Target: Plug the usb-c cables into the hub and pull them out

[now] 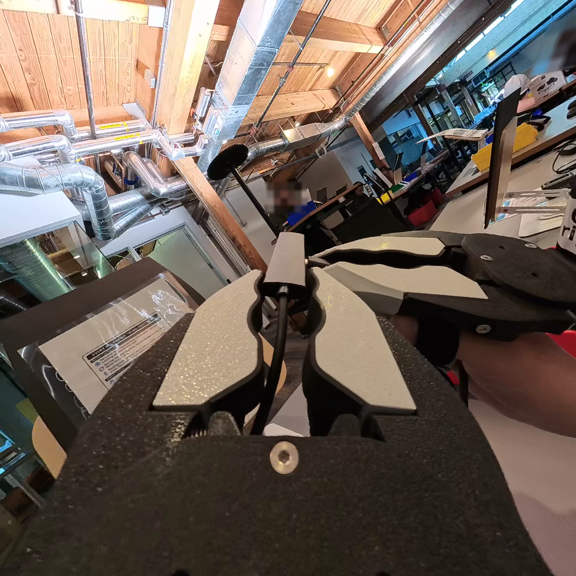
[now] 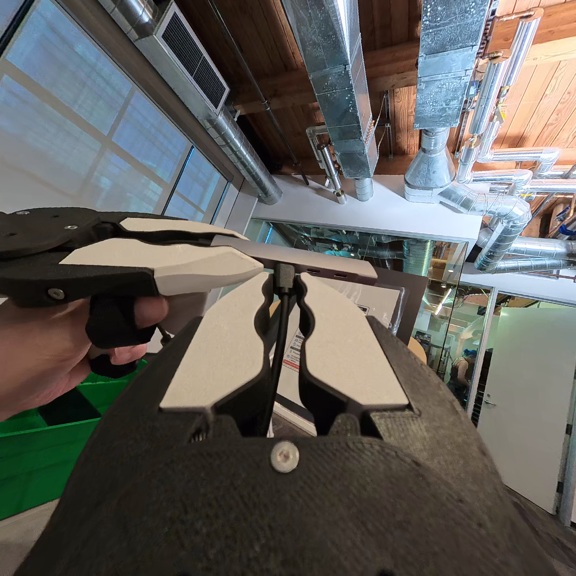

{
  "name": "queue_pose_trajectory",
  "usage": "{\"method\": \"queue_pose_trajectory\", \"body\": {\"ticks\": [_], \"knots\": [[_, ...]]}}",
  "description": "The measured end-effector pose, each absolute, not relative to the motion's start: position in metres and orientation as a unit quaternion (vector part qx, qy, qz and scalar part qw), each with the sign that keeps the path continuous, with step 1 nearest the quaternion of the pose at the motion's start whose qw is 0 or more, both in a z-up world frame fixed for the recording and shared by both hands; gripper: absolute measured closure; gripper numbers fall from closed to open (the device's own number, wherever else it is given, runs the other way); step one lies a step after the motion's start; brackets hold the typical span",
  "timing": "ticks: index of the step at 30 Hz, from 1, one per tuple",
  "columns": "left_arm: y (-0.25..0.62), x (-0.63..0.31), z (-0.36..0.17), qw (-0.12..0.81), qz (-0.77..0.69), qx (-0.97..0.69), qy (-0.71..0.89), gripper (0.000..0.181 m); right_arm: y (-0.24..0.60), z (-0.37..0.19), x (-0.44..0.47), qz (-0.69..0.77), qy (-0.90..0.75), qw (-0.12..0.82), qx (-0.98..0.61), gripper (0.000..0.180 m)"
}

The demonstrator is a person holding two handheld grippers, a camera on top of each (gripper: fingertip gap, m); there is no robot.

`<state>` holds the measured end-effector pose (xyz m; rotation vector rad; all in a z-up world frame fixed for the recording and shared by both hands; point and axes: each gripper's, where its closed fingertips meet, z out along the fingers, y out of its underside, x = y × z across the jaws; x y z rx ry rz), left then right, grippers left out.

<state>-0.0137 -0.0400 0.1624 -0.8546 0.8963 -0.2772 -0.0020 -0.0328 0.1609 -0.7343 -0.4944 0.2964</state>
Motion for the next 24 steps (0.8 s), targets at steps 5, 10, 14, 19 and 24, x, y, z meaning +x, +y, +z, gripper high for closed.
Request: {"method": "queue_pose_trajectory", "body": {"ticks": [5,10,14,19,24], "knots": [[-0.037,-0.018,0.163,0.804,-0.129,-0.406,0.414,0.157,-0.039,0.164,-0.001,0.145,-0.237,0.899,-0.337,0.168],[-0.04,-0.019,0.165,0.809,-0.129,-0.397,0.415,0.157,-0.036,0.164,-0.005,0.15,-0.242,0.891,-0.354,0.164],[-0.043,-0.017,0.165,0.811,-0.117,-0.389,0.42,0.157,-0.036,0.162,-0.004,0.169,-0.236,0.888,-0.356,0.167],[-0.048,-0.016,0.167,0.812,-0.122,-0.384,0.422,0.157,-0.041,0.165,-0.004,0.162,-0.233,0.895,-0.344,0.166],[-0.046,-0.018,0.168,0.811,-0.121,-0.388,0.42,0.157,-0.043,0.166,-0.003,0.163,-0.232,0.899,-0.335,0.165]]}}
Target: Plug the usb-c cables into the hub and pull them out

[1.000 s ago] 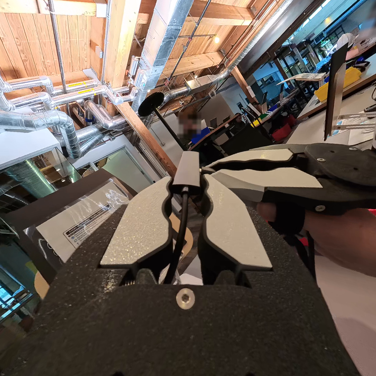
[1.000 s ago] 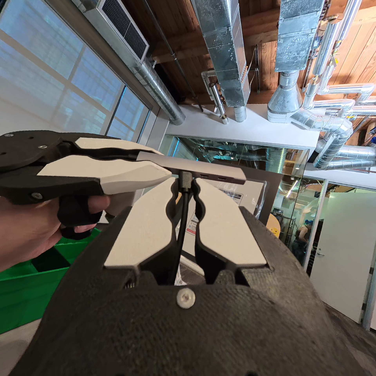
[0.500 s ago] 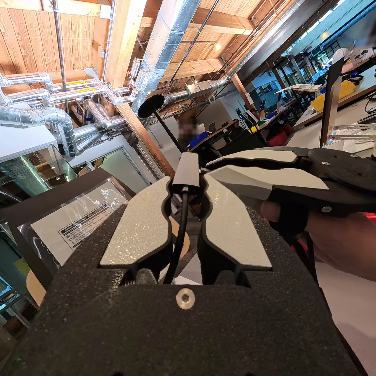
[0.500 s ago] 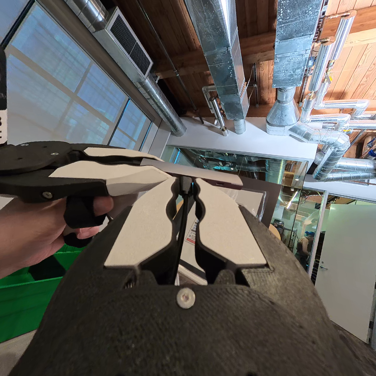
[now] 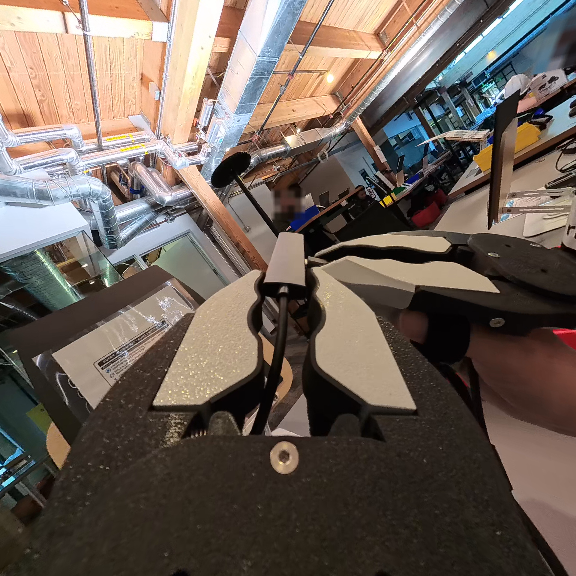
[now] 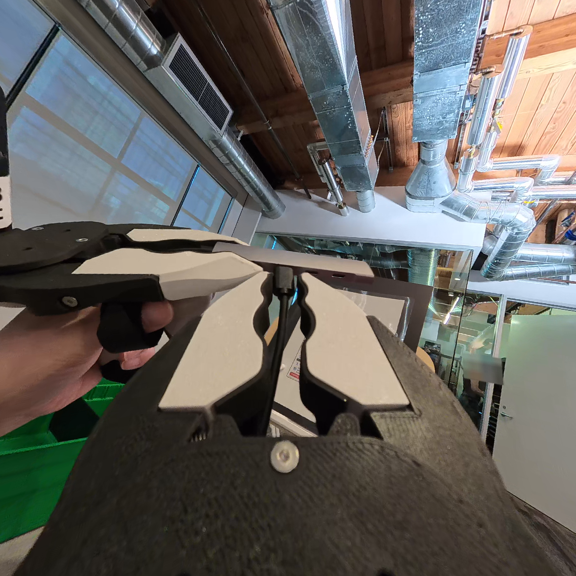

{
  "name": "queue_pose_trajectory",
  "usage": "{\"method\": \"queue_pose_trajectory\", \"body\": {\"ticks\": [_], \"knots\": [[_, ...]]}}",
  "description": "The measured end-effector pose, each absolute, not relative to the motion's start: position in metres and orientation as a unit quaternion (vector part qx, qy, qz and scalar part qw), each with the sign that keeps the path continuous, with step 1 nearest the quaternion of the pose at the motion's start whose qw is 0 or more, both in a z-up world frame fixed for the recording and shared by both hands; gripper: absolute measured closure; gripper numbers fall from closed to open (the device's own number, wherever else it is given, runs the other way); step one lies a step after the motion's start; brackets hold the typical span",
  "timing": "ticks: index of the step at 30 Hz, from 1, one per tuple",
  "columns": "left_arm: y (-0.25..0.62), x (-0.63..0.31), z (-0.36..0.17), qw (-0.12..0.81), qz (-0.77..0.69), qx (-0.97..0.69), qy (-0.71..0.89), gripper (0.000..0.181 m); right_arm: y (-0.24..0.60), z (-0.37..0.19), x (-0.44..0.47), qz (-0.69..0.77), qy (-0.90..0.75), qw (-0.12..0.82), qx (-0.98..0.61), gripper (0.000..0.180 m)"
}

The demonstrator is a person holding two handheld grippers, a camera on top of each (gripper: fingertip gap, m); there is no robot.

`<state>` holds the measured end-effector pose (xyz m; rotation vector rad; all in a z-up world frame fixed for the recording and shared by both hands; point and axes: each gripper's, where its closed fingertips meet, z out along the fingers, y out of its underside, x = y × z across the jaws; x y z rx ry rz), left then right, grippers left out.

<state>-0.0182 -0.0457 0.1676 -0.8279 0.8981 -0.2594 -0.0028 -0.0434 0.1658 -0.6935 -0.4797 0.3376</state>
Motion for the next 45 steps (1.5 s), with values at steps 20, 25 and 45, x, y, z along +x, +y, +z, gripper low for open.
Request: {"method": "queue_pose_trajectory", "body": {"ticks": [20,25,45], "knots": [[-0.031,-0.032,0.165,0.802,0.005,-0.382,0.46,0.157,-0.026,0.159,-0.018,0.198,-0.318,0.807,-0.456,0.165],[-0.03,-0.03,0.165,0.805,0.004,-0.39,0.447,0.156,-0.024,0.159,-0.017,0.21,-0.299,0.81,-0.458,0.164],[-0.012,-0.168,0.228,0.832,-0.171,-0.443,0.288,0.157,-0.017,0.151,-0.028,0.218,-0.338,0.772,-0.492,0.165]]}}
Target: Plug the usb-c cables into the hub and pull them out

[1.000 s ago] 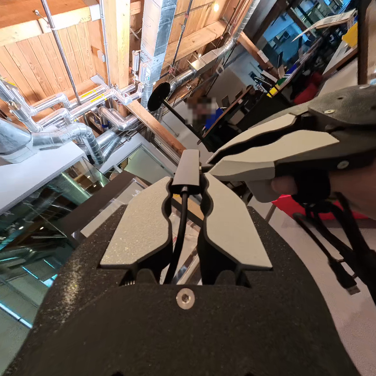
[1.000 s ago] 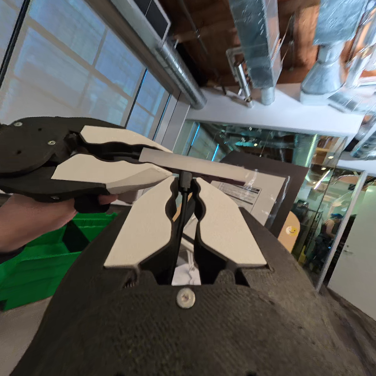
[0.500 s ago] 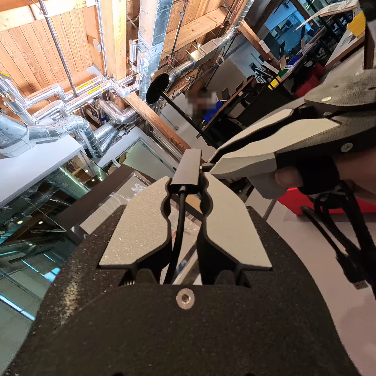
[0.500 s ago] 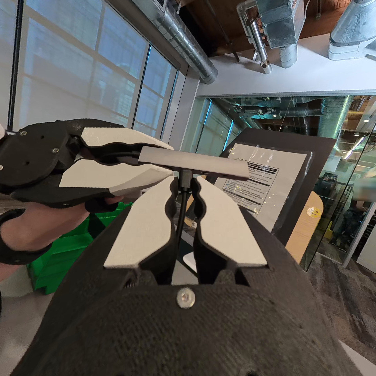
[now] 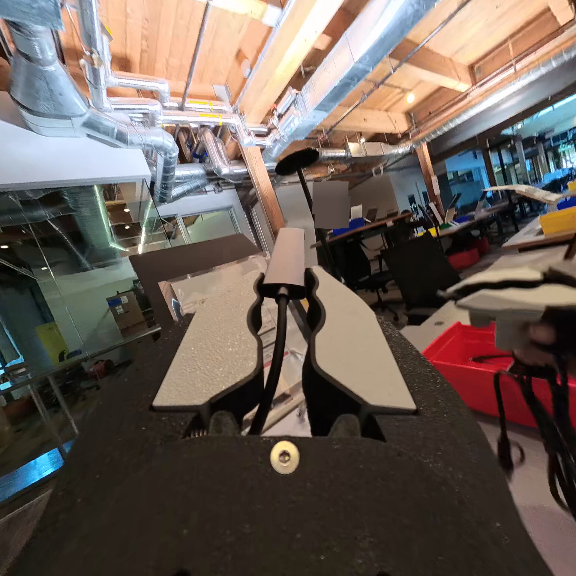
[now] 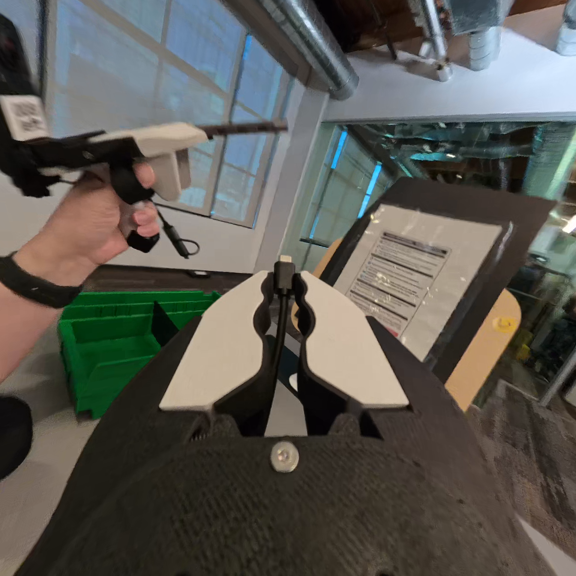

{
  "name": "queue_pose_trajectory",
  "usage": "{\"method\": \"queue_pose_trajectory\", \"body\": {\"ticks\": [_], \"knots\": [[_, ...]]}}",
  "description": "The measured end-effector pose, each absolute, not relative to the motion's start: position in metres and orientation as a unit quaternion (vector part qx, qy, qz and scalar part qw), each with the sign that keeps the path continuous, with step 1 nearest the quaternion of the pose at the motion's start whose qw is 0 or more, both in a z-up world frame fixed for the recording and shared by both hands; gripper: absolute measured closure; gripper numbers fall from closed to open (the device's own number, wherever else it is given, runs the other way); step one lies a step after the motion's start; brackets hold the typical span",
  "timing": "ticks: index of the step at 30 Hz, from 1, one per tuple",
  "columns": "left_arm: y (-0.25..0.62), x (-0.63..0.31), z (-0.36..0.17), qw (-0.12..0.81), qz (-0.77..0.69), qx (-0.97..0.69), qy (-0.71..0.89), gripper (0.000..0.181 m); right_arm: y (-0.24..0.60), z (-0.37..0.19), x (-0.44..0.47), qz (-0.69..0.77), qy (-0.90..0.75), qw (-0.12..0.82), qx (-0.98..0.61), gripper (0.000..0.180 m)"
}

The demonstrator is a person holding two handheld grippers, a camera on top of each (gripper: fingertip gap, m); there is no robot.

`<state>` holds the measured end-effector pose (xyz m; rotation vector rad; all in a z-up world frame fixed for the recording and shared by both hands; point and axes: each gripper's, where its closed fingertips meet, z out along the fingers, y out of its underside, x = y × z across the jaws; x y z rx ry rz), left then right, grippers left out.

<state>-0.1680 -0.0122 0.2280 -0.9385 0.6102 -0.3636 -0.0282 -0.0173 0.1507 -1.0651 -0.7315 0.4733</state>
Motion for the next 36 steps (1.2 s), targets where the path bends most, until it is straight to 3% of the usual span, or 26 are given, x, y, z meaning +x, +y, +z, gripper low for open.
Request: {"method": "queue_pose_trajectory", "body": {"ticks": [6,11,17,22,27,32,36], "knots": [[-0.019,-0.141,0.22,0.812,-0.132,-0.454,0.342,0.157,-0.037,0.192,0.056,0.062,-0.378,0.765,-0.518,0.165],[-0.019,-0.12,0.21,0.795,-0.104,-0.464,0.376,0.157,-0.03,0.191,0.141,-0.053,-0.333,0.741,-0.581,0.165],[-0.021,-0.106,0.203,0.782,-0.104,-0.47,0.396,0.157,0.015,0.098,0.207,-0.057,-0.366,0.594,-0.714,0.166],[-0.02,-0.1,0.198,0.775,-0.097,-0.476,0.405,0.157,-0.001,-0.027,0.232,0.062,-0.38,0.328,-0.863,0.165],[-0.021,-0.096,0.196,0.769,-0.093,-0.479,0.413,0.157,-0.011,-0.104,0.263,0.114,-0.308,0.173,-0.929,0.164],[-0.024,-0.091,0.195,0.765,-0.102,-0.477,0.42,0.157,0.009,-0.087,0.277,0.113,-0.265,0.25,-0.925,0.151],[-0.026,-0.085,0.192,0.757,-0.117,-0.48,0.428,0.157,0.024,0.014,0.278,-0.023,-0.28,0.45,-0.848,0.131]]}}
